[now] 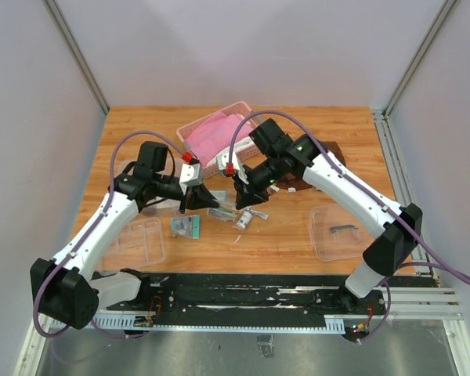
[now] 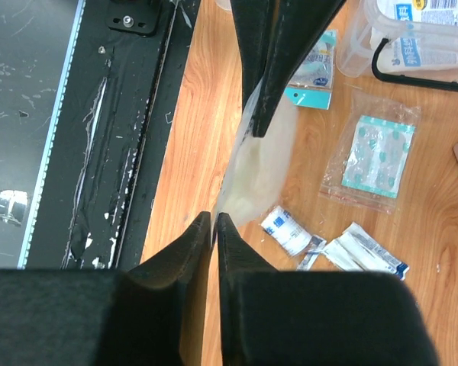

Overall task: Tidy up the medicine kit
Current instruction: Place the medical item at the medicine box.

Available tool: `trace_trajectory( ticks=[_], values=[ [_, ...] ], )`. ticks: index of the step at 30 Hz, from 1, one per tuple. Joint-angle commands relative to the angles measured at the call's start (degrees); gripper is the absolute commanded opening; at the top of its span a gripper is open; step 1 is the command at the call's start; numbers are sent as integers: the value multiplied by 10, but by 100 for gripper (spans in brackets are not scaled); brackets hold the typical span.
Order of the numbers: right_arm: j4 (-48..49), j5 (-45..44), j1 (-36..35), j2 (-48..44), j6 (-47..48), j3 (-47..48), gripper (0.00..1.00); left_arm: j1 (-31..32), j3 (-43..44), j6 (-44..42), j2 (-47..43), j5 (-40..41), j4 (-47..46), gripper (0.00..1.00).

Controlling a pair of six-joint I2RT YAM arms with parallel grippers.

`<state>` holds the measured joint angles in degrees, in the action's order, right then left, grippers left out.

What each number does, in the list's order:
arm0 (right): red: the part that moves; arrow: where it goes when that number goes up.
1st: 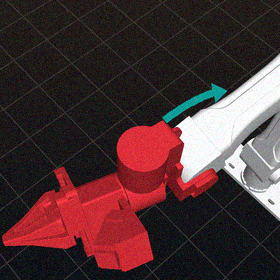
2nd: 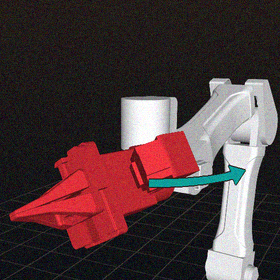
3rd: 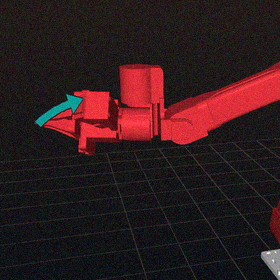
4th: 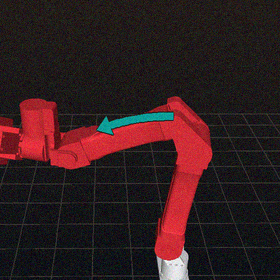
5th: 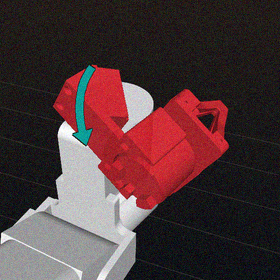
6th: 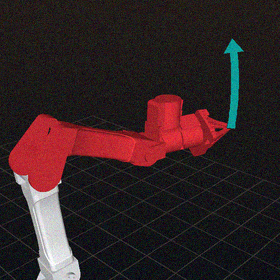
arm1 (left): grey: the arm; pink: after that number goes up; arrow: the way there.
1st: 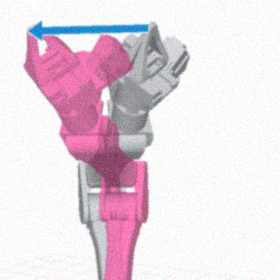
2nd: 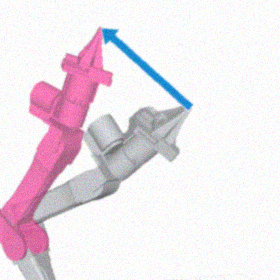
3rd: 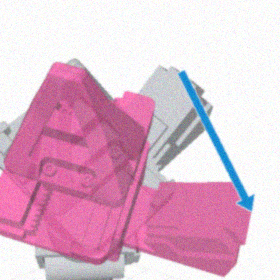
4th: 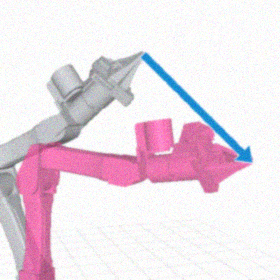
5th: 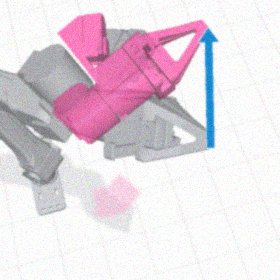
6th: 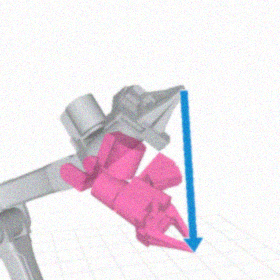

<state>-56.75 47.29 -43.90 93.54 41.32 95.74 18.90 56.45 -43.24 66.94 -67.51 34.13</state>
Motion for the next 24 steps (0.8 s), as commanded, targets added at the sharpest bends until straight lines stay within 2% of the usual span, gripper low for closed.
trace_trajectory(
  ticks=[1, 6, 10, 16, 20, 24],
  values=[
    [3, -16, -8, -19, 4, -15, 15, 4, 2, -10, -28, 35, 3, 0],
    [1, -32, -9, -18, 1, -11, 44, 4, -2, 22, -69, 114, -20, 0],
    [2, -57, -9, -26, -7, -6, 59, 3, 1, 20, -107, 203, -21, 0],
    [24, -119, -9, -50, -22, -29, 64, -20, 3, 28, -141, 303, -29, 0],
    [31, -148, -8, -66, -37, -64, 65, -60, 15, 51, -136, 332, -35, 0],
    [49, -159, -7, -95, -42, -107, 65, -118, 40, 76, -111, 325, -37, 0]
  ],
)
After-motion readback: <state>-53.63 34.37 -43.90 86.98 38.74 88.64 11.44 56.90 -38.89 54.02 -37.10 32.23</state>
